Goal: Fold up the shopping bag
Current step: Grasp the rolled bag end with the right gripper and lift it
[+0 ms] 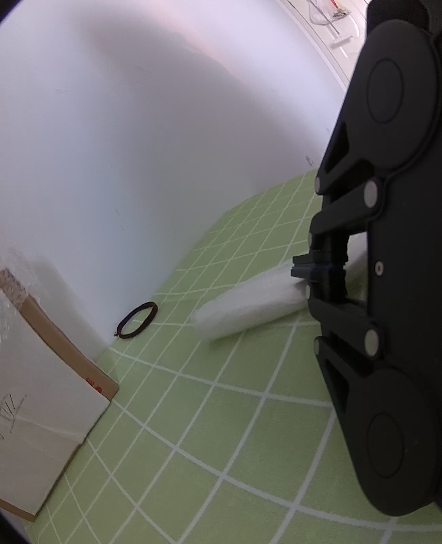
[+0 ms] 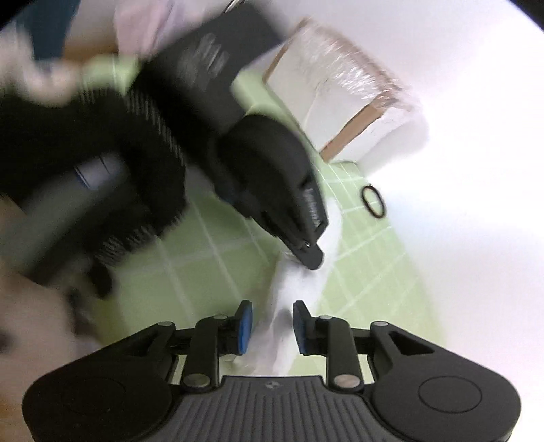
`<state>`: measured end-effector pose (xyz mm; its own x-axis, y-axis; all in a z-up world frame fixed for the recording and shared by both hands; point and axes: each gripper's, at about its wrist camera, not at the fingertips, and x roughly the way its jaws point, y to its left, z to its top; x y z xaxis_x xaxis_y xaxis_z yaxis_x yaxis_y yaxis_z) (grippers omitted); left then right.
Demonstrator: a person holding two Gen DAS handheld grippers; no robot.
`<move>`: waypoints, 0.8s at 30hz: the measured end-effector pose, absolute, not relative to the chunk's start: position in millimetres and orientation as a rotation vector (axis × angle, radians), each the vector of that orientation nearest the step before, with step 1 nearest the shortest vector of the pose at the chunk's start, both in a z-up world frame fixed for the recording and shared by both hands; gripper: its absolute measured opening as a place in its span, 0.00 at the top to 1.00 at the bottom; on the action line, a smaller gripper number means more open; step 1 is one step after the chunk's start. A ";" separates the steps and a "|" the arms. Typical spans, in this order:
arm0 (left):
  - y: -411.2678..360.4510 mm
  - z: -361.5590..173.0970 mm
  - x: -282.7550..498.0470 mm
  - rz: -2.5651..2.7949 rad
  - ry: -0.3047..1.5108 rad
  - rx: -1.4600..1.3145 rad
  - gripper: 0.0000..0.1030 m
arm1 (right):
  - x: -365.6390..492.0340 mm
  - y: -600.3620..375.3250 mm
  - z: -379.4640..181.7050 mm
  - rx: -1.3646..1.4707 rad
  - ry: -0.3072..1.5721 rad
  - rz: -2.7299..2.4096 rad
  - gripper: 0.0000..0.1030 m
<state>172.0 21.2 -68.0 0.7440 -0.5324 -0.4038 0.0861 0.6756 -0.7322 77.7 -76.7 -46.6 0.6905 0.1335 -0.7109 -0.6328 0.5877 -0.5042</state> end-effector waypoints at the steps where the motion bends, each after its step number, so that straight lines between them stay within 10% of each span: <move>1: 22.3 -69.0 171.9 -0.379 0.651 -0.768 0.98 | 76.4 -88.4 -36.6 -0.720 0.675 0.505 0.75; 6: 21.1 -69.6 171.4 -0.373 0.647 -0.776 0.98 | 73.0 -147.1 -7.5 -0.254 0.531 0.430 0.75; 9: 19.9 -69.2 170.5 -0.368 0.646 -0.778 0.98 | 86.8 -156.8 -12.4 -0.235 0.561 0.402 0.94; 24: 56.8 -56.0 181.1 -0.447 0.694 -0.630 0.98 | 114.9 -163.7 -67.1 -0.042 0.715 0.471 0.96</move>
<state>181.1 56.8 -56.0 0.6887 -0.5710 -0.4469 0.1714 0.7271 -0.6648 114.9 -163.7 -67.1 0.6555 0.4013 -0.6398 -0.4295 0.8949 0.1212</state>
